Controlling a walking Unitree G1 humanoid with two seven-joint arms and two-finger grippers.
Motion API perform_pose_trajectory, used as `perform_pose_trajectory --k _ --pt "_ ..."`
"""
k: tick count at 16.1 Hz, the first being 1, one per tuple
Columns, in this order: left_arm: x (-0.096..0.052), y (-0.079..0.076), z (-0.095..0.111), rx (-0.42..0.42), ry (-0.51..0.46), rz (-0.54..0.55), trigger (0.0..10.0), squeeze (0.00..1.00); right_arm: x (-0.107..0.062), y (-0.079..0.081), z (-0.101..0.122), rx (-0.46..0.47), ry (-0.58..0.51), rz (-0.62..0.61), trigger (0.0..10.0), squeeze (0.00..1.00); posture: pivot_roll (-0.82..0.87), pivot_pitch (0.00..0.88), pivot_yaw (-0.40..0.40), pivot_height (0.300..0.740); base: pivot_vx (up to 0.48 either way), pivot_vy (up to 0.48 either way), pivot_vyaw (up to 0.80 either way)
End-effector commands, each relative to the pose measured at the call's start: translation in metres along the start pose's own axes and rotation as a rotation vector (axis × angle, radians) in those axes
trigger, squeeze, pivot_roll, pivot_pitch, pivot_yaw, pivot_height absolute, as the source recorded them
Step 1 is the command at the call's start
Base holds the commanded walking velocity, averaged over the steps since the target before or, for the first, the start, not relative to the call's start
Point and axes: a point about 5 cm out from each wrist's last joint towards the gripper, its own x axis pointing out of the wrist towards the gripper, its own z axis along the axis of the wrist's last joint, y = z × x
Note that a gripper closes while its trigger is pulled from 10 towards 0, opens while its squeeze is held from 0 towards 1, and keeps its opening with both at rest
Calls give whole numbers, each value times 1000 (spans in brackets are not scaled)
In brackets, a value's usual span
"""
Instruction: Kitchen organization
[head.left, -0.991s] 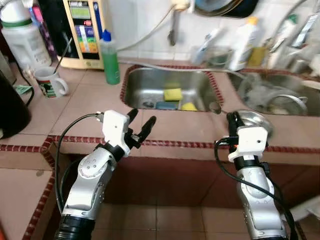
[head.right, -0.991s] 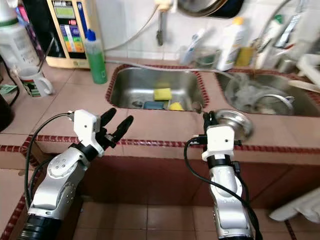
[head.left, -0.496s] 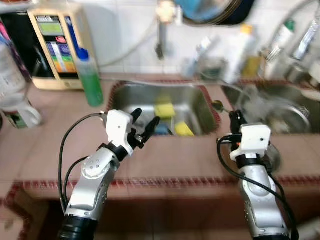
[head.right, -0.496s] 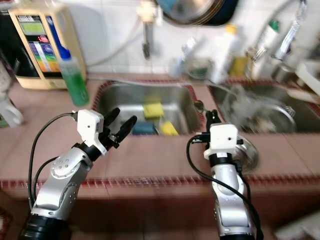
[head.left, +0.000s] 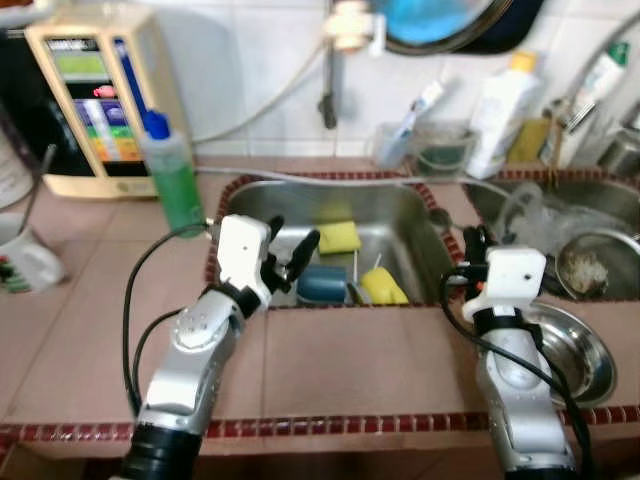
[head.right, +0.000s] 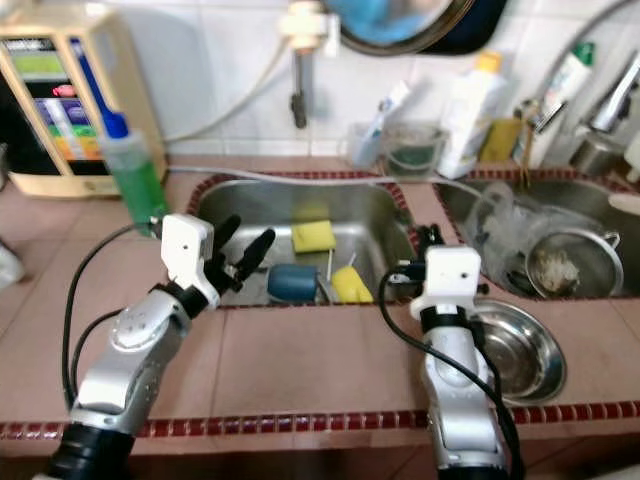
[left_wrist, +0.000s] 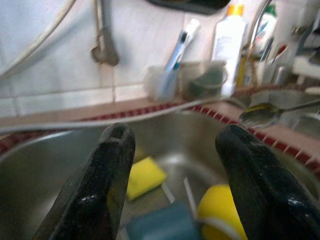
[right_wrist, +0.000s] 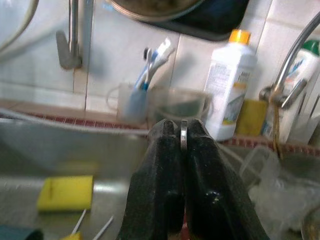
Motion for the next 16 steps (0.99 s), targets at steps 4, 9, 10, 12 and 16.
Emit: perform_pose_trajectory --k 4,9,10,12,16 --pt "-3 -9 6 56 48 -84 10000 0 3 -8 -4 102 95 -73 10000 0 -116 0 -15 740 0 0 0" --pt "-11 -31 12 78 81 -246 10000 0 4 -20 1 156 104 -56 10000 0 -134 39 6 740 0 0 0" --pt "-11 -33 13 85 81 -258 10000 0 4 -20 2 168 100 -50 10000 0 -135 45 7 740 0 0 0" --pt "-15 -42 16 94 99 -296 10000 0 8 -15 11 256 73 29 10000 0 -133 81 8 740 0 0 0" --pt "-20 -50 22 69 116 -318 10000 0 13 0 21 387 75 164 10000 0 -120 133 8 740 0 0 0"
